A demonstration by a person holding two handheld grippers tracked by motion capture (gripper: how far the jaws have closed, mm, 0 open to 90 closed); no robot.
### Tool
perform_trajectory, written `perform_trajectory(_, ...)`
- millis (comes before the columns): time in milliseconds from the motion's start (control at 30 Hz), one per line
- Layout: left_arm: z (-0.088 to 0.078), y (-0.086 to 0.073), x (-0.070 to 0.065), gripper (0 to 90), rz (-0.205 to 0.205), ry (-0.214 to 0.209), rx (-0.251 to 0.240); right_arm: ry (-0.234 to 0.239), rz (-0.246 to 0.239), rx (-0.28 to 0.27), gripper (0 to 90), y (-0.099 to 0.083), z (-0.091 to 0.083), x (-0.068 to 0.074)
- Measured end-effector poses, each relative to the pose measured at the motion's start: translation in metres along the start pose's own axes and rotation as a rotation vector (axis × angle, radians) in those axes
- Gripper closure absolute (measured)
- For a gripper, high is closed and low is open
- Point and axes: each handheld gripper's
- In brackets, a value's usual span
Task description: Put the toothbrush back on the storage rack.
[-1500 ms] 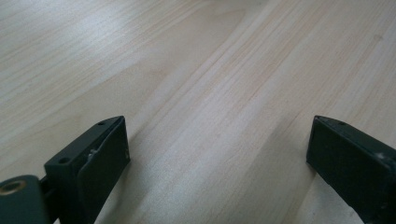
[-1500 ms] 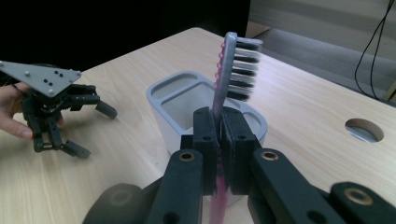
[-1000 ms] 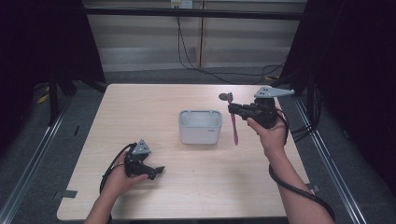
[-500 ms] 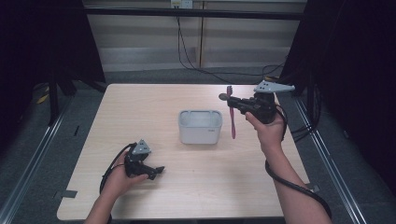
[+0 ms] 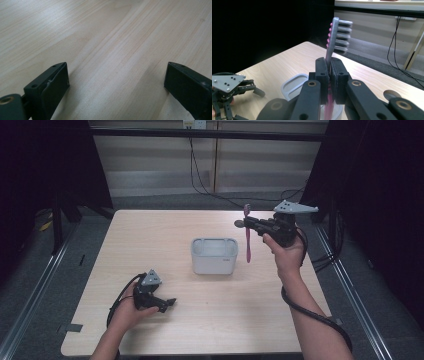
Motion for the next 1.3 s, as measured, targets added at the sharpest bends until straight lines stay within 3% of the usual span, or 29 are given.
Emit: perform_trajectory(1300,0.0,0.0,0.0,5.4,-0.007,0.002,-0.006,-0.017,-0.006,-0.067,85.6,0.03,0.01,-0.002)
Point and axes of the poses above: each handheld gripper's, and its own axes: z roughly forward along the jaws, y roughly out of its top, x roughly to its left, and after that the axes turned 12 degrees about y, right-handed
